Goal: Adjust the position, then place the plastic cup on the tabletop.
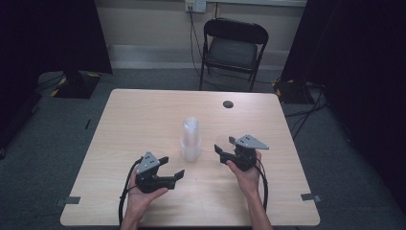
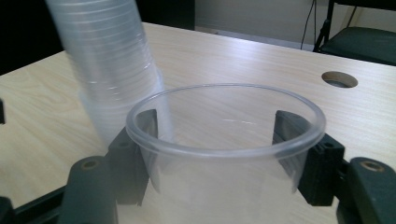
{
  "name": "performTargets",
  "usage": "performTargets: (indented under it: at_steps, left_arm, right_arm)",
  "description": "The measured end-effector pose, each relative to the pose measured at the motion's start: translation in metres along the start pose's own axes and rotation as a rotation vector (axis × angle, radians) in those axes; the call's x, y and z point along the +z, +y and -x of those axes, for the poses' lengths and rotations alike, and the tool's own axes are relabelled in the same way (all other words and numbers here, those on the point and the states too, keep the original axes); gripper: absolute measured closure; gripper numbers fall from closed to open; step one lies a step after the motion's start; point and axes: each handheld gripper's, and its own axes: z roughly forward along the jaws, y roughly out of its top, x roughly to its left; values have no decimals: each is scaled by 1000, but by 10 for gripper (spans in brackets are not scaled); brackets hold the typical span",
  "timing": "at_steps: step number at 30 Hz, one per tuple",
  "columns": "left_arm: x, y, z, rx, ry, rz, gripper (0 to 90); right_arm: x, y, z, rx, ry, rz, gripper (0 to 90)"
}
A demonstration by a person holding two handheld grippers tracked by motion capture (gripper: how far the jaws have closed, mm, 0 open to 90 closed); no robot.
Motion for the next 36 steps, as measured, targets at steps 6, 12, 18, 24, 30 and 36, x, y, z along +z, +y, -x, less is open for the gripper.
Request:
performTargets:
  at_steps: [6, 12, 18, 24, 30, 36]
  left_arm:
    - [0, -1, 0, 0, 3, -4, 190]
    - [1, -2, 0, 5, 6, -10, 190]
    - [1, -3, -1, 5, 6, -10, 192]
    - [2, -3, 0, 6, 5, -11, 194]
    - [2, -3, -1, 1, 5, -6, 194]
    - [3, -3, -3, -15, 19, -5, 196]
  right_arm:
    - [8, 11, 10, 16, -23, 17, 314]
    - [16, 19, 18, 26, -39, 22, 315]
    - [27, 23, 21, 23, -58, 27, 313]
    - [39, 26, 25, 37, -56, 14, 311]
    - [52, 24, 30, 50, -55, 6, 309]
    - [68, 23, 36, 48, -60, -10, 307]
